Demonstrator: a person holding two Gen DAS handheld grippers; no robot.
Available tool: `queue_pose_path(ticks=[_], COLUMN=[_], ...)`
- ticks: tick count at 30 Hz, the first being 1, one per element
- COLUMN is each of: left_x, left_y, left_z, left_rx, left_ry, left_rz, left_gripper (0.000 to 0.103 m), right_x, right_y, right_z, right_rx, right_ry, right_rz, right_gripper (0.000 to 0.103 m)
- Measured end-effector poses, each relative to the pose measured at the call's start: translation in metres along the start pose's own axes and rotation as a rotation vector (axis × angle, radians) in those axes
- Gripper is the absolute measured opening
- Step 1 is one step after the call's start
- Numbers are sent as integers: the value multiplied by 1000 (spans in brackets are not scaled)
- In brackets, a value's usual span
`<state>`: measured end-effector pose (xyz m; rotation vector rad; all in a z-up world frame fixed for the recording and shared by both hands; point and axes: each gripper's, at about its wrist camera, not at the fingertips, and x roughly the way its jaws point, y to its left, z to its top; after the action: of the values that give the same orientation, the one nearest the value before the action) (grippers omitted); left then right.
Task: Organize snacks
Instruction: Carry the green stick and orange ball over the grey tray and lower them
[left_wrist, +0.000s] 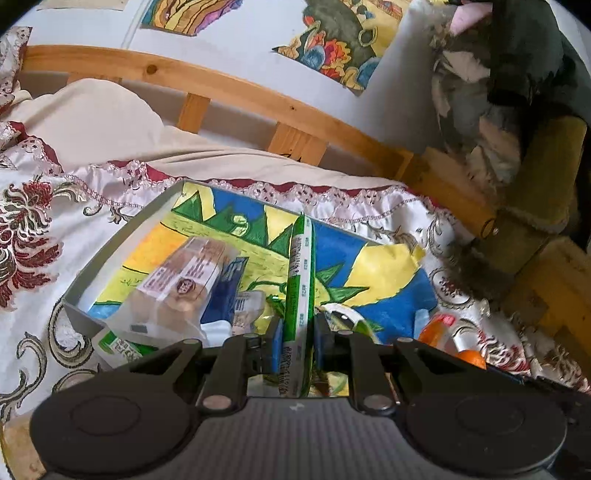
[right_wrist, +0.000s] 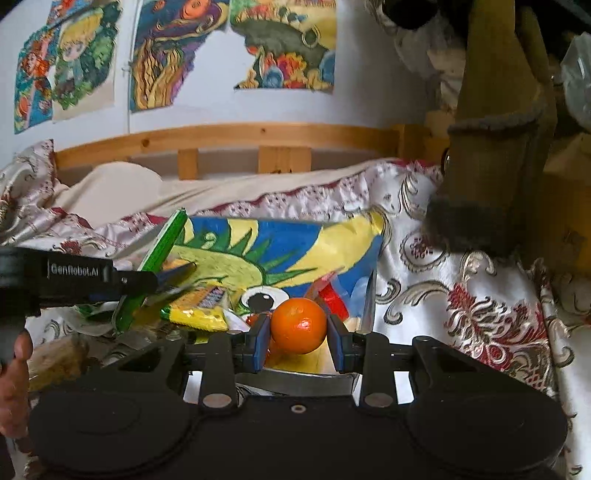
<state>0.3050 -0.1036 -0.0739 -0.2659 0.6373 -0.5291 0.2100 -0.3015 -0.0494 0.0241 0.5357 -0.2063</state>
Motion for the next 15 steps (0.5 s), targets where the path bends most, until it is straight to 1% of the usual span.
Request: queue_pose_path(ticks=[5, 15], left_x=[7, 8], left_y=[2, 2], left_z=[-2, -1], left_rx=[1, 7], left_ry=[33, 41], left_rz=[12, 26], left_gripper=[18, 18], right_x=[9, 18], right_y=[3, 1], right_z=[-4, -7], right_rx=[-12, 13], right_ry=[22, 57], right_rz=[-14, -13], right_gripper=[35, 35])
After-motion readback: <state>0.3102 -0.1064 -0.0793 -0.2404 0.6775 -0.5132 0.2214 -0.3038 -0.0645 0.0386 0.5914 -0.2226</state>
